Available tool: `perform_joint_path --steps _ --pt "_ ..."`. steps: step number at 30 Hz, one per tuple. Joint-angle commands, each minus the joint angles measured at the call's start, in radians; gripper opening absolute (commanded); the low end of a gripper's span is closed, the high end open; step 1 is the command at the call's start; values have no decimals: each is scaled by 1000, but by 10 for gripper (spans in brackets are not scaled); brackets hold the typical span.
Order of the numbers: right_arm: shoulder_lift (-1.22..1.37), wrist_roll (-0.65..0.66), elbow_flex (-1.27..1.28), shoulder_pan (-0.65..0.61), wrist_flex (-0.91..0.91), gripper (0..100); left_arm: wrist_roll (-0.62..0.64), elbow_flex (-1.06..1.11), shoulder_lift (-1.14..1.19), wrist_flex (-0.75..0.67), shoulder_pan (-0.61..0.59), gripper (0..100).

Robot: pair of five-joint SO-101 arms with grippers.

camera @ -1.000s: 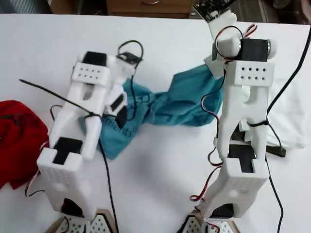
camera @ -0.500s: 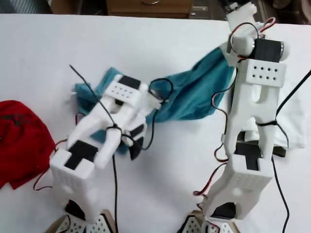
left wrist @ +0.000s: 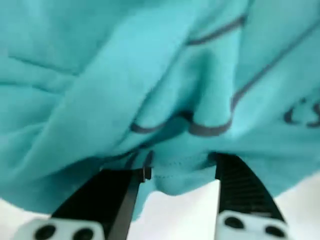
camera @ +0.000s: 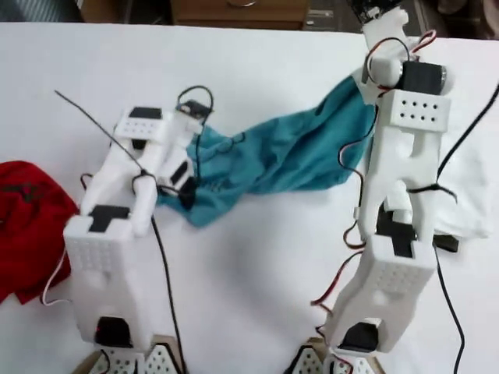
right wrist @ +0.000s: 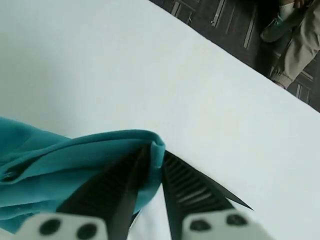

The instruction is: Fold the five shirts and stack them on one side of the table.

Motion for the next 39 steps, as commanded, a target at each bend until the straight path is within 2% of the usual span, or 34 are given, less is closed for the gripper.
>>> perform_joint_path --steps 1,10,14,17,21,22,28,32,39 --pt "2 -5 -15 4 -25 20 21 -168 69 -43 -21 233" --pt "7 -5 -37 12 -22 20 273 -579 175 -26 -130 233" --pt "5 -5 -37 16 -24 20 288 -688 170 72 -163 233" --pt "8 -5 -37 16 -24 20 222 -796 175 204 -149 233" --pt "8 -5 -37 16 -24 20 18 -839 181 414 -74 233" --pt "8 -5 -37 16 -24 20 -21 -811 175 430 -51 233" --pt "10 -5 -37 16 -24 20 -147 -544 133 419 103 233" --pt "10 -5 -37 16 -24 20 -167 -450 143 399 196 233" --pt "10 -5 -37 16 -24 20 -158 -429 157 195 164 233"
